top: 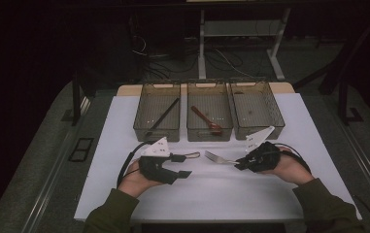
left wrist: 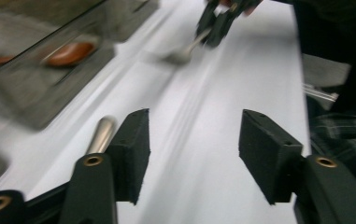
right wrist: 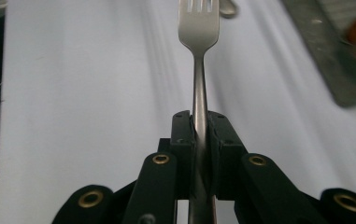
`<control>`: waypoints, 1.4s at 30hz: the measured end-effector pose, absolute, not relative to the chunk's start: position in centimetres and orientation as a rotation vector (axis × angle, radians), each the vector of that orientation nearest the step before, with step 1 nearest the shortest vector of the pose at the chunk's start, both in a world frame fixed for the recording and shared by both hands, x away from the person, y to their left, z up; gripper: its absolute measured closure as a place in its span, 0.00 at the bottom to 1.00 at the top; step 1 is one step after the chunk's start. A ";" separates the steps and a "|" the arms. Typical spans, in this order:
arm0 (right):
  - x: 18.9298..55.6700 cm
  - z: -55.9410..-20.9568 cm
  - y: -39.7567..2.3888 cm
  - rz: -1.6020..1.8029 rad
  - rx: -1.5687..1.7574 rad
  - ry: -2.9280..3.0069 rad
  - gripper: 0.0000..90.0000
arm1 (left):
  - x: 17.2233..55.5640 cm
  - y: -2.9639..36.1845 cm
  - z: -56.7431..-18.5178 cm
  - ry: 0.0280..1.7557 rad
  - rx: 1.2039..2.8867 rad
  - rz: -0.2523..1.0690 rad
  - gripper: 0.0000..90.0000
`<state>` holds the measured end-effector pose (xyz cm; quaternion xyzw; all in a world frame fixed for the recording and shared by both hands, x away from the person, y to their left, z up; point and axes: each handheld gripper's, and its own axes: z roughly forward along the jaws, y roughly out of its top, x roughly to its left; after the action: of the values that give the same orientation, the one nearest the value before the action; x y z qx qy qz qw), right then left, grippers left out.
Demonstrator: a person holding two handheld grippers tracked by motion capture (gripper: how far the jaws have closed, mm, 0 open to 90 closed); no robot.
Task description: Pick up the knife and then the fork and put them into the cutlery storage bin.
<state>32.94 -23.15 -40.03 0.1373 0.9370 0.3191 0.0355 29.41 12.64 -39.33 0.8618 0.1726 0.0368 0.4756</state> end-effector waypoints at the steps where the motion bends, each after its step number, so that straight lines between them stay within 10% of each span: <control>1: 33.1 -39.9 -23.6 0.994 0.451 2.867 0.90 | 29.3 13.0 -39.6 0.437 2.106 0.094 0.44; 28: 38.5 -36.4 -29.5 1.075 0.941 2.558 0.90 | 27.6 17.0 -43.5 0.751 2.019 0.246 0.02; 42: 45.4 -35.8 -30.9 0.971 1.207 2.438 0.90 | 27.5 16.6 -43.6 0.722 2.042 0.212 0.00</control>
<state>45.44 -30.95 -35.81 0.4146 0.8372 0.3336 0.1262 27.51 16.65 -43.65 0.8311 0.2938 0.0864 0.4641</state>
